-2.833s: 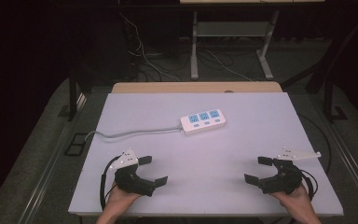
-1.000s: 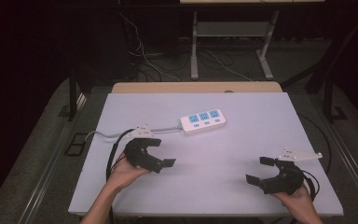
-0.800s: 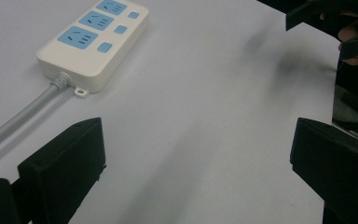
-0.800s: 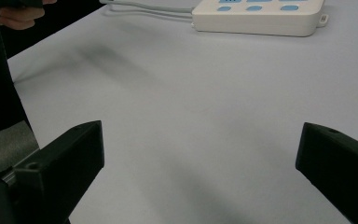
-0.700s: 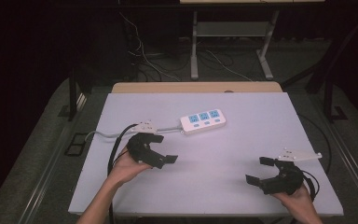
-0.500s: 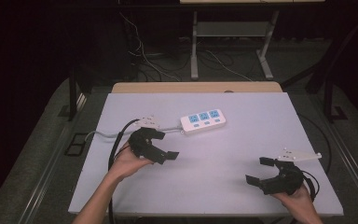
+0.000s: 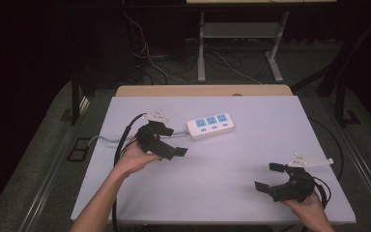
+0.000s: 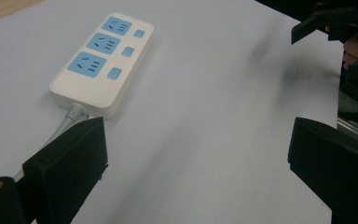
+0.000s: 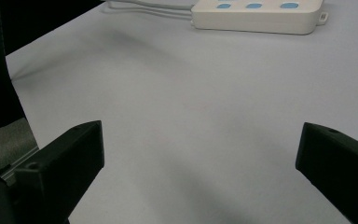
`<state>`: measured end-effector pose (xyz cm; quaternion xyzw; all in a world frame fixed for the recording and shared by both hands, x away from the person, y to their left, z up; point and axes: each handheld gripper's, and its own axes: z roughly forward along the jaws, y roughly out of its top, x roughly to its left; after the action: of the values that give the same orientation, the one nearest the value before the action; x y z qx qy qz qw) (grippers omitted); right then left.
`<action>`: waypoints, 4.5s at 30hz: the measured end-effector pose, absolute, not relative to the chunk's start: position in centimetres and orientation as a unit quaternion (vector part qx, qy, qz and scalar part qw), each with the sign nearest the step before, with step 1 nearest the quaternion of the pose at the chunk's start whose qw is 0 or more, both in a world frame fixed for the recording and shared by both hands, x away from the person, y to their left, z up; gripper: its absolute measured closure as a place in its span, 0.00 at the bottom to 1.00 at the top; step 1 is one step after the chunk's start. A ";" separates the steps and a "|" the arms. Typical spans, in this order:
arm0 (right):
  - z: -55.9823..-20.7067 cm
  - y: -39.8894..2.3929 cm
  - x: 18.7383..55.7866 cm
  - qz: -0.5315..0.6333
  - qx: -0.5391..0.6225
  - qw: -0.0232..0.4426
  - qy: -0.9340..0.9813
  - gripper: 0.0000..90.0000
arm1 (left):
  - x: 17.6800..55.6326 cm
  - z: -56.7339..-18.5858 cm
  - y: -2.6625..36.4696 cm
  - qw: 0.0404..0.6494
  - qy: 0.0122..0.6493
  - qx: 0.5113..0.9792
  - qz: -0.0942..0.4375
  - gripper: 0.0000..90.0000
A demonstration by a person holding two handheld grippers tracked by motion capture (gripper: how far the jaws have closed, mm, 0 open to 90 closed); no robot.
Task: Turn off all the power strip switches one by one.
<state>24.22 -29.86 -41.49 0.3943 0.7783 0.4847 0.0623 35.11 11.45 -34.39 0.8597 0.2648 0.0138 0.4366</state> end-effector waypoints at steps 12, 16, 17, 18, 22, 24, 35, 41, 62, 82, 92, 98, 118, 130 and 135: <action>-41.5 -29.9 24.2 0.485 0.393 0.063 0.778 0.01 | 37.3 -34.2 10.2 0.418 0.259 0.871 -0.001 0.04; -41.5 -30.0 24.2 0.486 0.395 0.063 0.777 0.01 | 38.0 -34.0 9.7 0.413 0.257 0.874 0.001 0.04; -41.5 -30.0 24.2 0.486 0.395 0.063 0.777 0.01 | 38.0 -34.0 9.7 0.413 0.257 0.874 0.001 0.04; -41.5 -30.0 24.2 0.486 0.395 0.063 0.777 0.01 | 38.3 -34.0 9.5 0.409 0.256 0.876 0.002 0.04; -41.5 -30.0 24.2 0.486 0.395 0.063 0.777 0.01 | 38.7 -33.9 9.3 0.405 0.256 0.878 0.003 0.05; -41.5 -30.0 24.2 0.486 0.395 0.062 0.777 0.01 | 39.0 -33.8 9.1 0.401 0.257 0.879 0.005 0.05; -41.5 -30.0 24.3 0.485 0.396 0.062 0.778 0.01 | 41.1 -33.1 9.0 0.399 0.268 0.877 0.010 0.11; -41.6 -30.0 24.3 0.485 0.395 0.062 0.778 0.01 | 42.0 -32.8 8.5 0.397 0.268 0.878 0.014 0.17; -41.6 -30.0 24.4 0.482 0.396 0.062 0.779 0.01 | 44.4 -33.9 6.3 0.402 0.285 0.869 0.036 0.53; -41.7 -30.0 24.4 0.481 0.395 0.062 0.780 0.01 | 46.1 -36.6 4.9 0.409 0.312 0.857 0.033 0.85; -41.7 -30.0 24.5 0.481 0.394 0.061 0.781 0.01 | 46.7 -37.8 4.4 0.405 0.323 0.855 0.035 0.97; -41.7 -30.1 24.5 0.480 0.393 0.061 0.782 0.01 | 47.0 -38.8 4.0 0.401 0.327 0.856 0.024 0.99; -41.8 -30.1 24.5 0.478 0.392 0.061 0.784 0.01 | 47.3 -41.3 2.9 0.385 0.328 0.863 0.006 0.99; -41.8 -30.0 24.5 0.477 0.390 0.060 0.785 0.01 | 47.2 -41.9 2.4 0.373 0.325 0.869 0.008 0.99; -41.8 -30.0 24.5 0.476 0.389 0.061 0.786 0.01 | 47.1 -41.9 2.3 0.367 0.324 0.872 0.012 0.99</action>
<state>24.52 -29.96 -41.81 0.3894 0.7864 0.4757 0.0606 47.08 2.28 -41.87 0.8721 0.3237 0.0121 0.3667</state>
